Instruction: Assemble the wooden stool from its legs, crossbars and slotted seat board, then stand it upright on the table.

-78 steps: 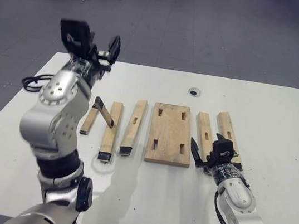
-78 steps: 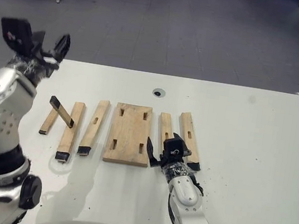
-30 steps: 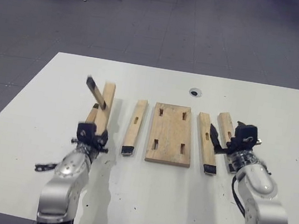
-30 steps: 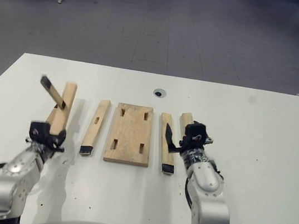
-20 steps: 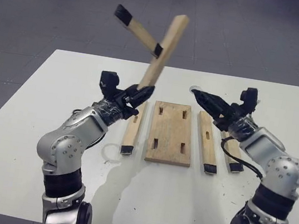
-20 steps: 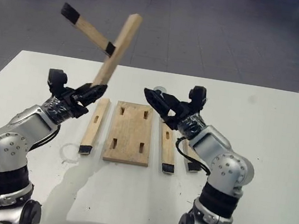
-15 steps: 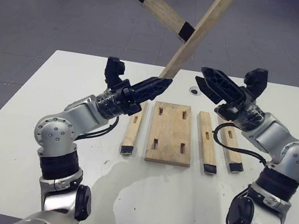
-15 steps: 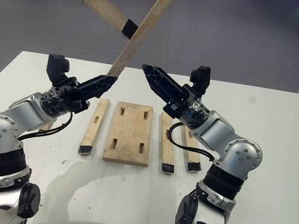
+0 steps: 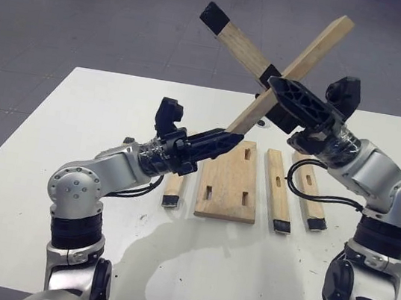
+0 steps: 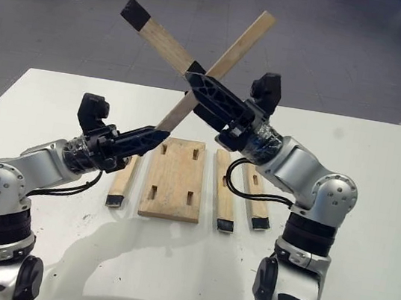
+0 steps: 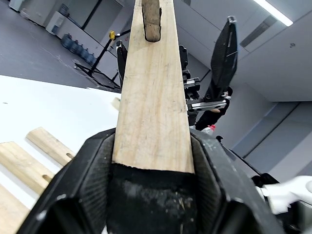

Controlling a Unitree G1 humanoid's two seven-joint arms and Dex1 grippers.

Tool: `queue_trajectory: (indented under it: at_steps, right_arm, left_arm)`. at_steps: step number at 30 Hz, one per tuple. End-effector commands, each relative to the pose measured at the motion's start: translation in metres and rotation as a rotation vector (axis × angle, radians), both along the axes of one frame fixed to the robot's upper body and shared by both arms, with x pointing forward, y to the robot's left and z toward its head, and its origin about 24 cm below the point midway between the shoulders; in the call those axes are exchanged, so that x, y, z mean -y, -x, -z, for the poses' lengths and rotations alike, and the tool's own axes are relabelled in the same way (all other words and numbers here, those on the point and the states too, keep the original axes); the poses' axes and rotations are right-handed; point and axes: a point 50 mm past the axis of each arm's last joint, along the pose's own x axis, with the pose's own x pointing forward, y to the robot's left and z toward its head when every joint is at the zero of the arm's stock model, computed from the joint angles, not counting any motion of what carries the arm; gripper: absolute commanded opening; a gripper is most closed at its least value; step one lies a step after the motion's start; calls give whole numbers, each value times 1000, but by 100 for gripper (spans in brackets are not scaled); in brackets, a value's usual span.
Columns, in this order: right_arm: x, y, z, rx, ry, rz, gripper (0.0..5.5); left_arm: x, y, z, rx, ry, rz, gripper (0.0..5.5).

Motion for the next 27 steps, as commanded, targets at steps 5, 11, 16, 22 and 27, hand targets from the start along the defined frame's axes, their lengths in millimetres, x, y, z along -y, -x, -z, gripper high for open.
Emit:
queue_trajectory:
  at_steps: [5, 11, 16, 22, 27]
  right_arm:
    - [1, 19, -25, 154, -43, -190, 286]
    - [4, 12, -16, 114, 9, -142, 209]
    - [10, 9, -9, 96, 52, -102, 208]
    - [26, 3, -2, 96, 96, -12, 204]
    - [42, -2, -2, 131, 155, 88, 204]
  left_arm:
    - [-14, -3, 24, -128, -90, 24, 205]
    - [-10, 4, 30, -132, -100, 52, 205]
    - [-20, 1, 24, -106, -115, 23, 246]
    - [-55, -15, -22, 27, -43, -122, 347]
    - [-42, -20, 14, 212, -804, -252, 418]
